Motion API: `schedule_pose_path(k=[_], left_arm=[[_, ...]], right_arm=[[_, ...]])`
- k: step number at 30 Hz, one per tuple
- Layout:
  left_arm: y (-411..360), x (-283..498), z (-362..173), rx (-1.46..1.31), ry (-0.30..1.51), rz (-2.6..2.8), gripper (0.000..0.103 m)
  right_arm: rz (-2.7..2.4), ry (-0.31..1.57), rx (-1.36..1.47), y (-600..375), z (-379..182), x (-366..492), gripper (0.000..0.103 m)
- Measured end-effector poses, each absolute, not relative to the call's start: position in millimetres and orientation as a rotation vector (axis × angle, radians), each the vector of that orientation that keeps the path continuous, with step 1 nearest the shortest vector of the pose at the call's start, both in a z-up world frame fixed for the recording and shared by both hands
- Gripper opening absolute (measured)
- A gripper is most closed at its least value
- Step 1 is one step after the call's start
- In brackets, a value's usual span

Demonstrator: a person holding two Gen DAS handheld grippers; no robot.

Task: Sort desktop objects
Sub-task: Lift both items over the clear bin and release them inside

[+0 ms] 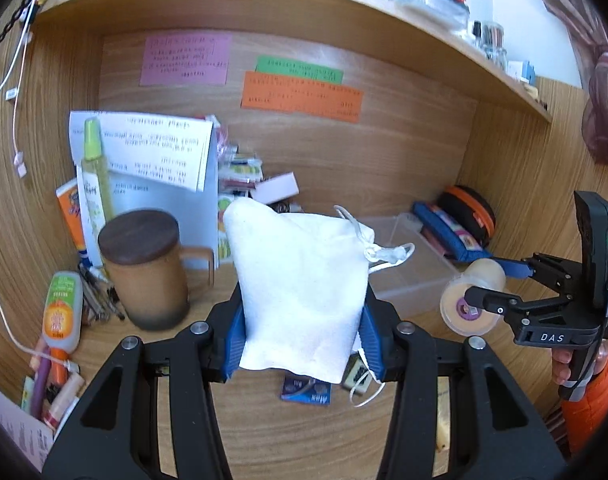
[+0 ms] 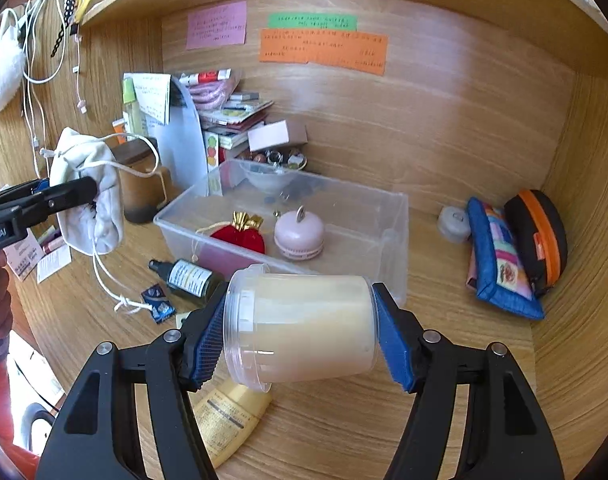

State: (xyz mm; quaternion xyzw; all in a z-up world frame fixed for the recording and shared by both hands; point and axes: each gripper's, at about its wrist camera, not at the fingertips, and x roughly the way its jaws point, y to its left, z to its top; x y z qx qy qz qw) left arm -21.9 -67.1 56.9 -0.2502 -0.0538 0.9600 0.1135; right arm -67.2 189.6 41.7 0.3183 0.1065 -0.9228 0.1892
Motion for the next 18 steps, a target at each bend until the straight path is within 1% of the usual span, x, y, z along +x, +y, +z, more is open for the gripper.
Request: schedule_pose_path(k=[9, 18], left_arm=[[-61.9, -49.3, 83.8, -0.666, -0.126, 2.825, 0.048], [-50.6, -96.7, 81.2, -0.716, -0.093, 2.798, 0.048]], right_arm=[[-2.613, 0.306, 0.851, 189.7, 62.4, -93.6, 0.064], [-2.592, 0.302, 0.909, 183.0, 54.6, -138.5, 0.064]])
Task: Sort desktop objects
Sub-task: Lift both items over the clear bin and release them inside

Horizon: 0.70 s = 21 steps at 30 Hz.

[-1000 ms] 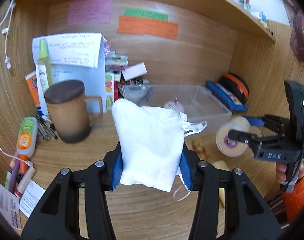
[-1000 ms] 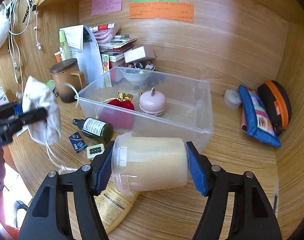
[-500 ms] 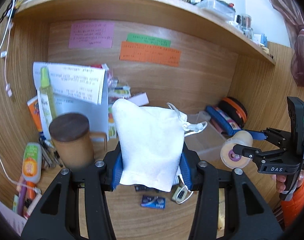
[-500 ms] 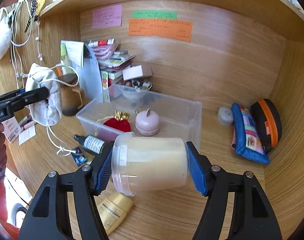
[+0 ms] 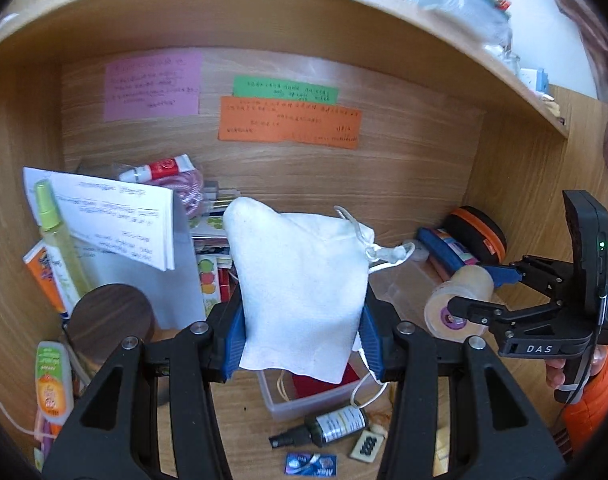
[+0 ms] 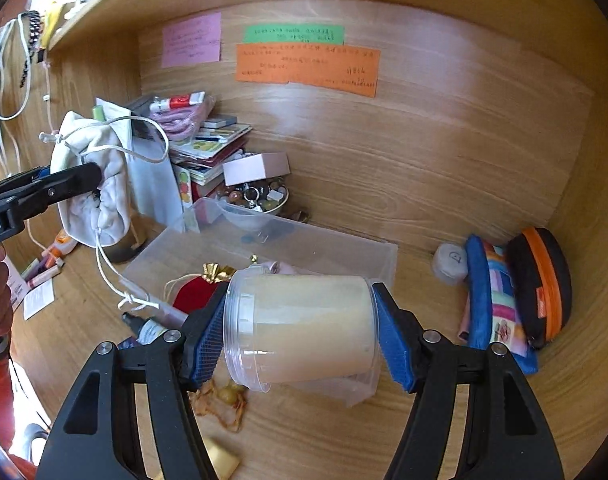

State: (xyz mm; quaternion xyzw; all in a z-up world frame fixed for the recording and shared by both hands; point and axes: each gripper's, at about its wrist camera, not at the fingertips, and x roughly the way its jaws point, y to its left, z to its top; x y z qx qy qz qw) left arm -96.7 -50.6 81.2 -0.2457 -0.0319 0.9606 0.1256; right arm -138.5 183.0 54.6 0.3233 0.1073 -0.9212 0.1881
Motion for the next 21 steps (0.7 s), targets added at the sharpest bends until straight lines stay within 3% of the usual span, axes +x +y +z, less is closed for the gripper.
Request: schedule_pose_path(k=[21], left_arm=[[-14.1, -203.6, 5.8, -1.059, -0.006, 2.662, 0.048]], right_arm=[[-2.524, 0.453, 1.123, 172.2, 0.5, -231.6, 0.064]])
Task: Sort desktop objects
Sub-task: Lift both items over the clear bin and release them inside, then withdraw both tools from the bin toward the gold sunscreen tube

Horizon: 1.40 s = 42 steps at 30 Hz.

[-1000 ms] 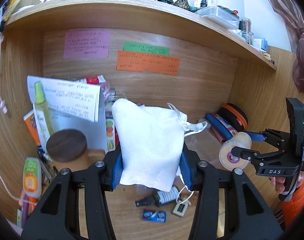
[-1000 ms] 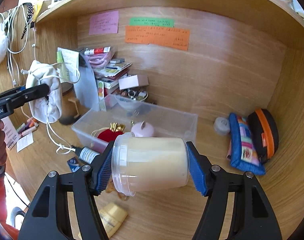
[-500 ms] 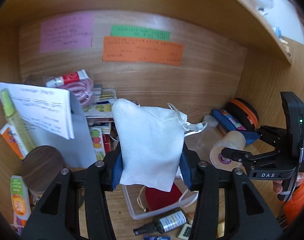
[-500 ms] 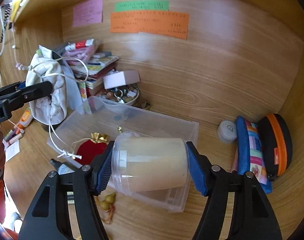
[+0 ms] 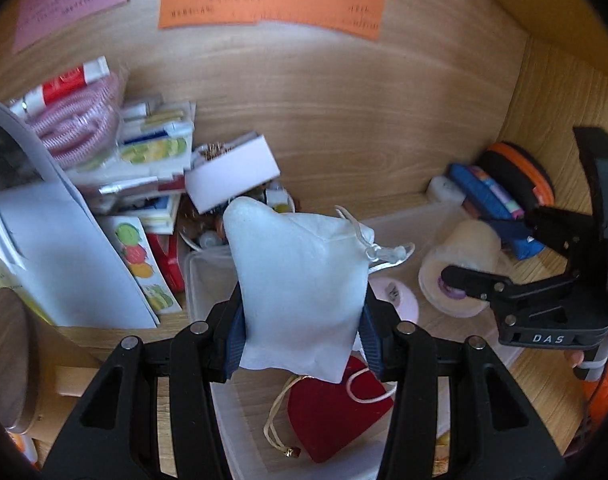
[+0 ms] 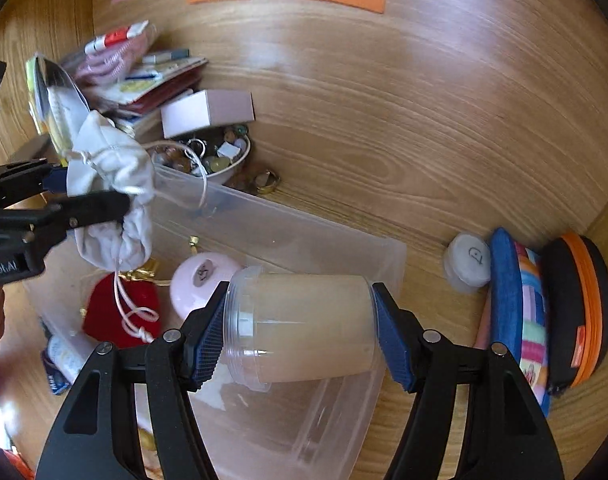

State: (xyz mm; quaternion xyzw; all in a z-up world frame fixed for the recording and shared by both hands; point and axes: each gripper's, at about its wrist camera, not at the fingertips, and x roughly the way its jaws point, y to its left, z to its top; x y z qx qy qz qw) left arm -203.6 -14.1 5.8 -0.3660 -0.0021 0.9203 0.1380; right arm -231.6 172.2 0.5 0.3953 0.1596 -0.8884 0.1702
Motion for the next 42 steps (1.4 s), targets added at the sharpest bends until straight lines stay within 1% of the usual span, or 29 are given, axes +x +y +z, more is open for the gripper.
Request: schedule_pose_path(k=[12, 15, 18, 21, 24, 25, 27, 29, 37, 42], left_arm=[[-13.2, -209.9, -8.3, -1.126, -0.005, 2.647, 0.049], [-13.7, -210.2, -9.0, -1.132, -0.008, 2.652, 0.051], [-20.4, -210.9, -8.9, -1.142, -0.041, 2.657, 0.057], [-23.4, -210.8, -8.2, -1.137, -0.055, 2.648, 0.058], [-19.6, -208.6, -7.8, -1.128, -0.025, 2.644, 0.068], [-17.6, -206.7, -7.1, -1.123, -0.004, 2.656, 0.075], [-17.2, -203.4, -5.8, -1.107, 0.013, 2.66, 0.076], [-18.0, -201.6, -3.0, -1.094, 0.006, 2.66, 0.076], [-33.1, -193.7, 10.3, -1.064, -0.073, 2.68, 0.08], [-32.4, -180.1, 18.2, -1.027, -0.079, 2.699, 0.087]], right_arm=[[-2.478, 0.533, 1.179, 157.5, -14.6, -246.2, 0.064], [-2.469, 0.562, 1.195, 154.1, -16.8, -246.6, 0.064], [-2.461, 0.588, 1.207, 150.6, -17.5, -247.1, 0.064], [-2.457, 0.618, 1.214, 145.9, -17.7, -248.0, 0.064], [-2.457, 0.683, 1.211, 139.1, -18.0, -247.2, 0.064], [-2.465, 0.717, 1.202, 136.4, -17.8, -246.3, 0.064], [-2.48, 0.8, 1.179, 130.3, -17.5, -243.5, 0.065], [-2.496, 0.834, 1.154, 127.6, -15.0, -240.2, 0.067], [-2.568, 0.85, 1.078, 129.4, 3.6, -219.1, 0.068], [-2.601, 0.84, 1.038, 132.5, 15.4, -200.0, 0.069]])
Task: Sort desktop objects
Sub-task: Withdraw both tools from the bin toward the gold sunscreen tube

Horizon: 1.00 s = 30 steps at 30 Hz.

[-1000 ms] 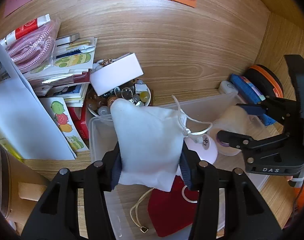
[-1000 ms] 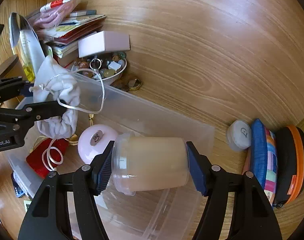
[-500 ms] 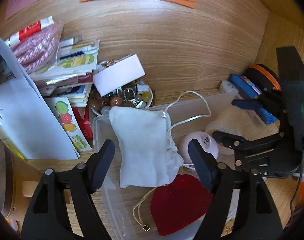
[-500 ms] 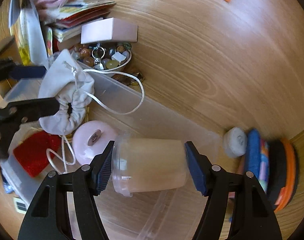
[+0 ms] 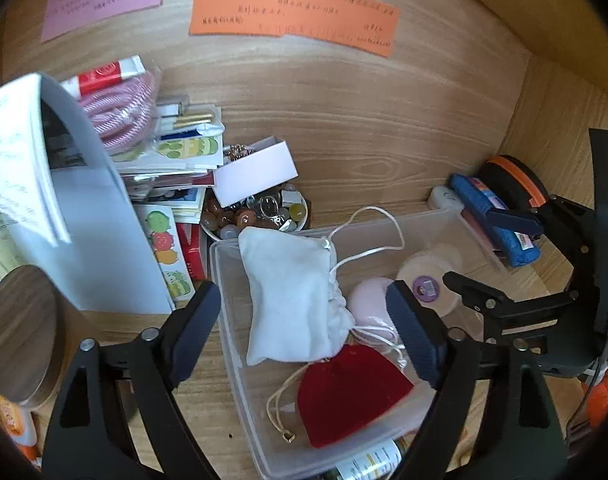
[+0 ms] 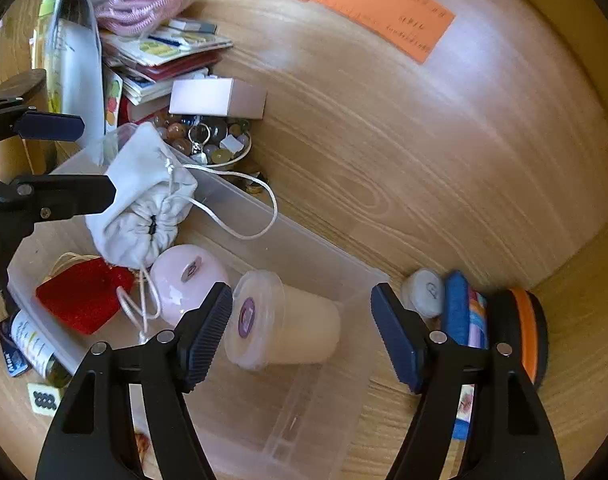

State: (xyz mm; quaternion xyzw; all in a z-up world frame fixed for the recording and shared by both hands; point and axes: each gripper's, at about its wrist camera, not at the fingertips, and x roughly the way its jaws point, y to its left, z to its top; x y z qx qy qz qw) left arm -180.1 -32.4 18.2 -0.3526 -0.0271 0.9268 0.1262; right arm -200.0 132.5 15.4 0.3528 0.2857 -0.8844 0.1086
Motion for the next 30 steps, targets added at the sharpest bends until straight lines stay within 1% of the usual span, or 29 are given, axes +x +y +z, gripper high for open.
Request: schedule_pose_path(k=[5, 8, 9, 19, 30], left_arm=[[-29.7, -160.2, 26.4, -0.991, -0.059, 2.718, 0.091], [-30.7, -143.3, 31.1, -0.973, -0.044, 2.735, 0.092], [-30.7, -138.9, 31.9, -0.968, -0.041, 2.74, 0.093], [-32.3, -87.7, 29.6, -0.963, -0.03, 2.766, 0.095], [-19.9, -31.2, 5.8, -0.983, 0.015, 2.777, 0.095]], right_arm=[[-2.623, 0.792, 1.009, 134.5, 22.9, -179.6, 0.07], [-2.644, 0.762, 0.987, 136.5, 25.8, -167.2, 0.08], [-2.65, 0.756, 0.978, 136.8, 26.5, -160.9, 0.081], [-2.698, 0.671, 0.923, 148.0, 24.1, -101.9, 0.082], [-2.674, 0.458, 0.964, 170.0, -5.2, -44.8, 0.083]])
